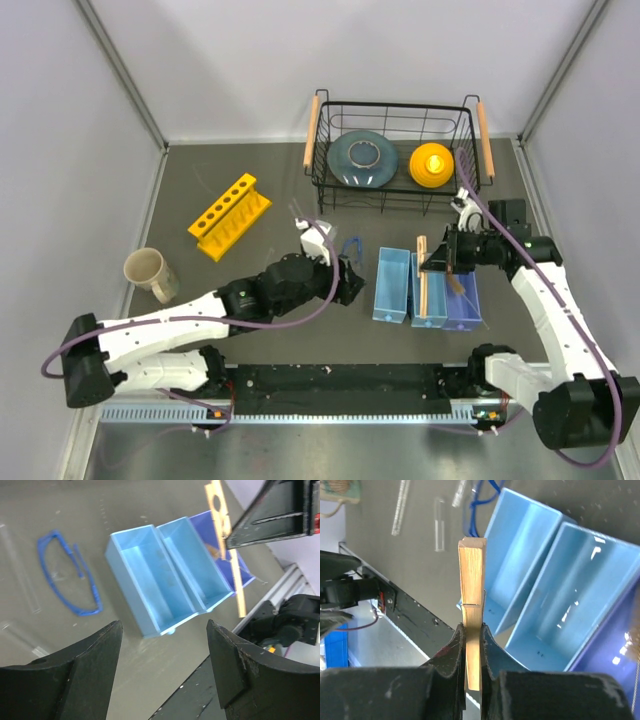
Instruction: Organize the chemistry lab equipment
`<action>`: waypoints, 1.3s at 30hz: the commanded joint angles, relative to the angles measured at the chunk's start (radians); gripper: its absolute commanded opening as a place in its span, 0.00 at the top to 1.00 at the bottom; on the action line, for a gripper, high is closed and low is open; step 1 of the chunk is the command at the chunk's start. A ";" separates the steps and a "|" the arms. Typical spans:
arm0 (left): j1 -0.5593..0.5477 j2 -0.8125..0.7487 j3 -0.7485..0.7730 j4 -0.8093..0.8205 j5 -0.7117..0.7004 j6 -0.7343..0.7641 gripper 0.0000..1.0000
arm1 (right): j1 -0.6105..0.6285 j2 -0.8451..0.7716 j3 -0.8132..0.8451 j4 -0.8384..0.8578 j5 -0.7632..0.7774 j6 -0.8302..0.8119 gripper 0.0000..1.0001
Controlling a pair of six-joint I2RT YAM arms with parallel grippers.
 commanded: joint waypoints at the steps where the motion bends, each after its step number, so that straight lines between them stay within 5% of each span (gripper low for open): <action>1: 0.015 -0.128 -0.077 -0.092 -0.092 0.023 0.26 | -0.035 0.010 -0.006 -0.114 0.070 -0.056 0.99; 12: 0.015 -0.331 -0.181 -0.195 -0.172 -0.035 0.26 | -0.077 0.058 -0.092 -0.087 0.087 -0.036 0.92; 25: 0.015 -0.347 -0.203 -0.215 -0.176 -0.055 0.26 | -0.121 0.112 -0.119 -0.011 0.101 -0.011 0.85; 39: 0.015 -0.344 -0.191 -0.252 -0.187 -0.043 0.26 | -0.144 0.106 -0.104 -0.002 0.092 -0.016 0.66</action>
